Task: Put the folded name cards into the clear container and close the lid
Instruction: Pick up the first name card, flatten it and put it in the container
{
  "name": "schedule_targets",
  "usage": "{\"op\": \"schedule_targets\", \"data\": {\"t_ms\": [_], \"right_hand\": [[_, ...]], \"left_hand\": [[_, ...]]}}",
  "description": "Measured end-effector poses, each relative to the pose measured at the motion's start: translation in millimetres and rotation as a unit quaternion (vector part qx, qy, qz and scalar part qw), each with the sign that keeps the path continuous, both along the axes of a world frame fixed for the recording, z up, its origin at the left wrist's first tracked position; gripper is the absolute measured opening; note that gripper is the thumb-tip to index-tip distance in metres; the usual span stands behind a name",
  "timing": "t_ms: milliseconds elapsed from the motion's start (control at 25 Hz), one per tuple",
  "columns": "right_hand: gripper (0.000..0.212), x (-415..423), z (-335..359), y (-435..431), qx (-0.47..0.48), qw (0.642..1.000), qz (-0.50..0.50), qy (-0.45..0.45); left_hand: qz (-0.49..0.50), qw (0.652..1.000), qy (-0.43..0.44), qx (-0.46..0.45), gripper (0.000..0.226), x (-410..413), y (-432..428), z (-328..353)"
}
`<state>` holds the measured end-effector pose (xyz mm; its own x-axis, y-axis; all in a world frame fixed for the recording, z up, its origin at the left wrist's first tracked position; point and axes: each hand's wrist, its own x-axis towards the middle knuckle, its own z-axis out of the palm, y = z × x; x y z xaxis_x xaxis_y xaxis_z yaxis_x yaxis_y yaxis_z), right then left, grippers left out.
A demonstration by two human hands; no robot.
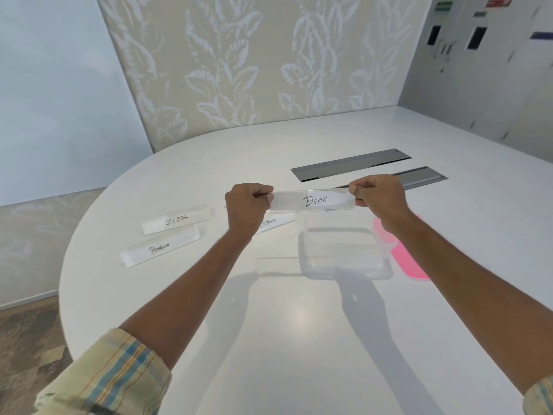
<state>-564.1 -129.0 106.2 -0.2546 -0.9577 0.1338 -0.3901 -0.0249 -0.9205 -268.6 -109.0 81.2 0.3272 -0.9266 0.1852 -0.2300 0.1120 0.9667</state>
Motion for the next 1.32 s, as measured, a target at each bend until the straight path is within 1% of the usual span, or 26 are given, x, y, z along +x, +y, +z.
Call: {"op": "schedule_targets", "data": {"t_ms": [200,320,480,560,680,760,800,880,920,1040,1120,1200,1320], "right_hand": [[0.017,-50,-6,0,0.015,1.0,-0.023,0.002],[0.008,-68,-13,-3,0.041,0.999,-0.025,-0.007],[0.005,-81,-27,-10,0.067,0.998,-0.015,-0.004],[0.003,-85,-32,-16,0.084,0.996,-0.01,0.012],[0.008,-92,-40,-25,0.112,0.992,0.0,0.056],[0.009,-94,-42,-31,0.11,0.989,0.01,0.1],[0.012,-93,-42,-34,0.099,0.985,0.015,0.137],[0.022,-88,-42,-41,0.072,0.97,0.049,0.229],[0.03,-84,-42,-43,0.06,0.96,0.081,0.262],[0.054,-67,-45,-49,0.052,0.926,0.186,0.324],[0.066,-54,-51,-53,0.062,0.896,0.233,0.373],[0.074,-45,-58,-59,0.073,0.867,0.261,0.419],[0.075,-35,-68,-68,0.081,0.844,0.273,0.454]], "left_hand": [[-0.02,1.0,-0.003,0.008,0.017,-51,-12,-8],[-0.025,0.999,-0.02,0.008,0.018,-68,-17,-17],[-0.021,0.998,-0.054,0.027,0.02,-81,-27,-33],[-0.021,0.997,-0.059,0.034,0.021,-85,-31,-40],[-0.019,0.997,-0.061,0.034,0.023,-90,-37,-50],[-0.018,0.997,-0.069,0.032,0.024,-91,-41,-56],[-0.018,0.997,-0.074,0.03,0.025,-92,-42,-58],[-0.021,0.996,-0.084,0.027,0.026,-95,-46,-63],[-0.021,0.995,-0.092,0.025,0.026,-97,-47,-64],[-0.019,0.993,-0.114,0.026,0.028,-102,-52,-66],[-0.02,0.991,-0.127,0.022,0.03,-105,-53,-67],[-0.024,0.99,-0.141,0.016,0.03,-108,-54,-68],[-0.022,0.985,-0.169,0.013,0.031,-110,-55,-69]]}}
